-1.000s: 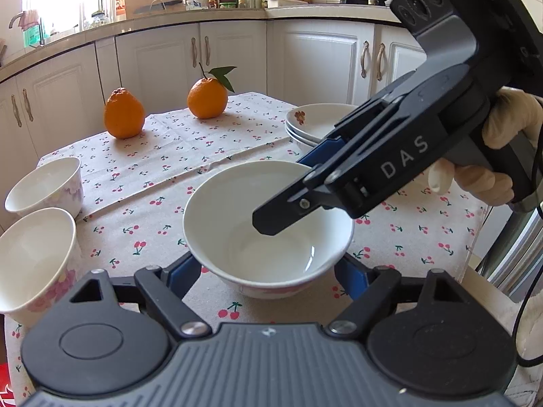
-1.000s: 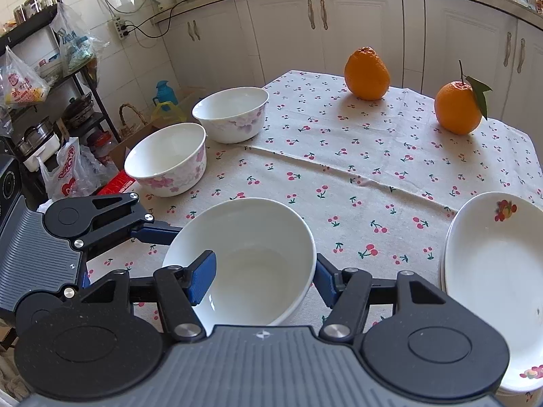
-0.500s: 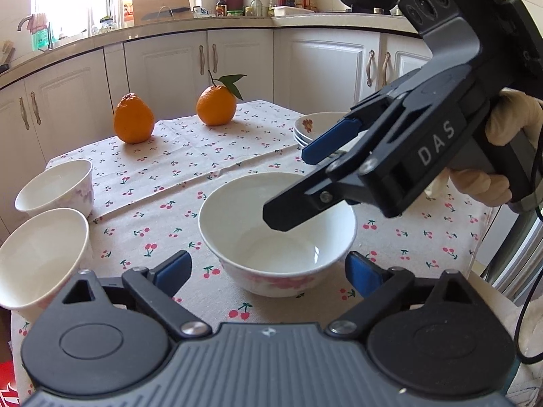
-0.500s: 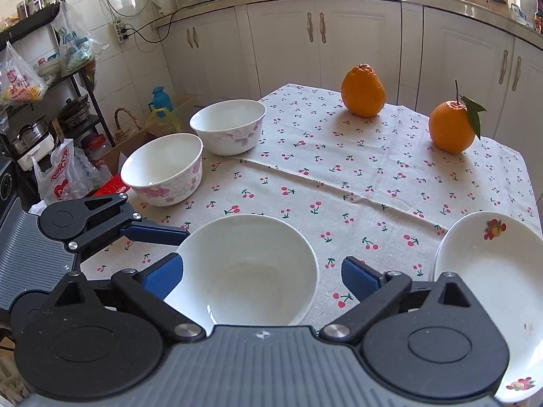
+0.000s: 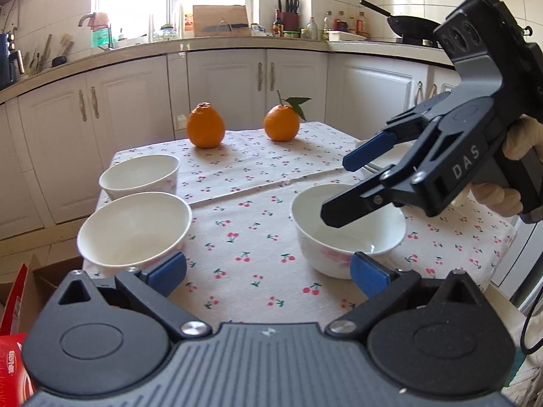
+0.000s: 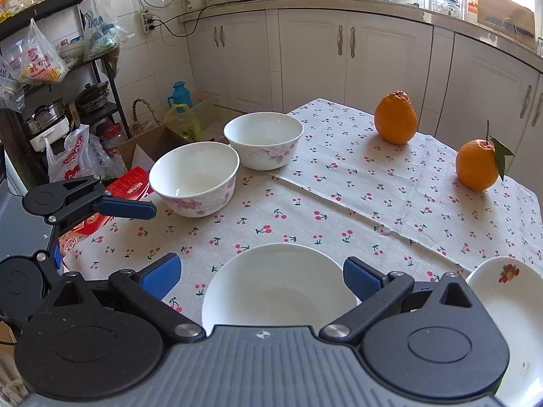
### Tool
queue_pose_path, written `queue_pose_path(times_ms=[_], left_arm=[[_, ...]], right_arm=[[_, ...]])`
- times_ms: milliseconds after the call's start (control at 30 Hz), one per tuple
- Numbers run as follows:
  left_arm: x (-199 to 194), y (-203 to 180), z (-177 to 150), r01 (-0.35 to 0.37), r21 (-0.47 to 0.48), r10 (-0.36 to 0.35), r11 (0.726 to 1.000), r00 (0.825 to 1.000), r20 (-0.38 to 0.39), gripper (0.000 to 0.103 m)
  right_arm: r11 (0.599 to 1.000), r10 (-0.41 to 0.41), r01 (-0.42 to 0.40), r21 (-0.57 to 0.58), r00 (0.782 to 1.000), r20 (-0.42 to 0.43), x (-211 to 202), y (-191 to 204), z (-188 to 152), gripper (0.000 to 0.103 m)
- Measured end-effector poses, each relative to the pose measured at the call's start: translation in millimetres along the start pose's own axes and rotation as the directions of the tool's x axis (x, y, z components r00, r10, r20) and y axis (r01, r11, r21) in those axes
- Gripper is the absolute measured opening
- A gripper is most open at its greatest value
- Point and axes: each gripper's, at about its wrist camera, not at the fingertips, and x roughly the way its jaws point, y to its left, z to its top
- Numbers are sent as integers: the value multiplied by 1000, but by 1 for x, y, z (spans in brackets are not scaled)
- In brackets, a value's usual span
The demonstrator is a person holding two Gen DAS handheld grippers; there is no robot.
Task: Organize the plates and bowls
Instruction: 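Lower the bowl onto the table and open the right gripper, then move the right tool to the next pink-floral white bowl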
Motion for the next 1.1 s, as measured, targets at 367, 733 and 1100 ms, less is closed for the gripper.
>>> queue_pose_path(times_ms=[367,733,1100], left_arm=[[-9,38,-13,-108,-36,106,994,994,-31,102],[0,72,-13,-154,-15,153,988,987,-47,102],[22,88,-10,-137,-16,136,990,989,-57,101]], right_arm=[[998,9,-10,-57,1000,-30,24,26,23,103],[996,22,-26,-81,999,-50,57,34,49,103],[992,93,-98,-74,993,-68,93,36,75,103]])
